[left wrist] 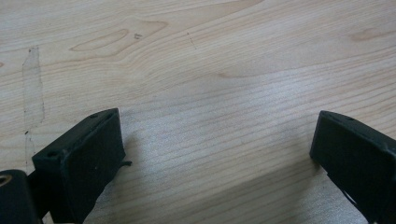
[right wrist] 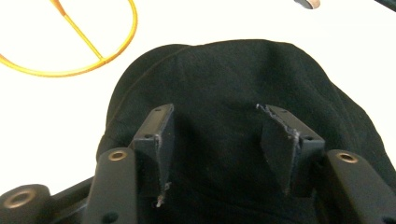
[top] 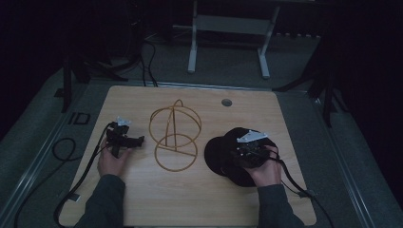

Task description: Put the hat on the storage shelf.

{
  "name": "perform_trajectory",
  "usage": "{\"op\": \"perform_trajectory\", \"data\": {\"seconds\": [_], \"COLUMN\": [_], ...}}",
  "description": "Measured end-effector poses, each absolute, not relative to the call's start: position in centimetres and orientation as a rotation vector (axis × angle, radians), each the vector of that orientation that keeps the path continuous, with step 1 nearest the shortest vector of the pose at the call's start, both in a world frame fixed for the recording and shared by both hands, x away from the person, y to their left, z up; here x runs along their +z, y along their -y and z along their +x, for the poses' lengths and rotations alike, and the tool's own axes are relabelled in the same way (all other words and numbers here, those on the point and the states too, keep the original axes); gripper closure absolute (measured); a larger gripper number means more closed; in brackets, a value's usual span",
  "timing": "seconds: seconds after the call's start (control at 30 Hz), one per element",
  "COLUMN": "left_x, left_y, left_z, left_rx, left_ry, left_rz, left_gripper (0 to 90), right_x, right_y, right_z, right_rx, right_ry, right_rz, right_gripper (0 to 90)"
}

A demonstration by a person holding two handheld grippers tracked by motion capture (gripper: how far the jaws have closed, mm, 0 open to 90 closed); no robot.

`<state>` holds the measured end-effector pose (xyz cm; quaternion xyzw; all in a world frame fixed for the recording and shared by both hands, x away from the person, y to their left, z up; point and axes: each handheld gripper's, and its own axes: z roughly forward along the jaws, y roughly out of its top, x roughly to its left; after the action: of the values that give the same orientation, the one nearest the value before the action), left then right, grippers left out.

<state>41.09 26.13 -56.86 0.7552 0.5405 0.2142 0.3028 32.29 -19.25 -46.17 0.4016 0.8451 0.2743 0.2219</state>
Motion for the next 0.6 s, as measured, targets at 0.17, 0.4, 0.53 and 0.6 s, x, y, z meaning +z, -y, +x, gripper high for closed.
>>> {"op": "perform_trajectory", "data": {"seconds": [0.17, 0.4, 0.53, 0.6], "left_x": [-56.9, -56.9, -56.9, -56.9], "left_y": [-26.1, -26.1, -26.1, -26.1], "left_z": [41.1, 41.1, 41.1, 41.1], "left_rx": [0.568, 0.568, 0.568, 0.567], "left_ry": [-1.433, -1.433, -1.433, -1.433], "left_rz": [2.0, 2.001, 2.001, 2.002], "left_gripper": [2.3, 2.4, 2.3, 2.3], "right_x": [-46.4, -46.8, -46.7, -46.9], "right_y": [18.8, 17.9, 16.9, 16.4], "right_z": [32.4, 32.3, 32.3, 32.3], "right_rx": [0.772, 0.76, 0.758, 0.745], "right_ry": [-2.345, -2.372, -2.391, -2.403], "right_rz": [1.127, 1.111, 1.087, 1.074], "right_gripper": [41.6, 40.8, 39.6, 38.9]}}
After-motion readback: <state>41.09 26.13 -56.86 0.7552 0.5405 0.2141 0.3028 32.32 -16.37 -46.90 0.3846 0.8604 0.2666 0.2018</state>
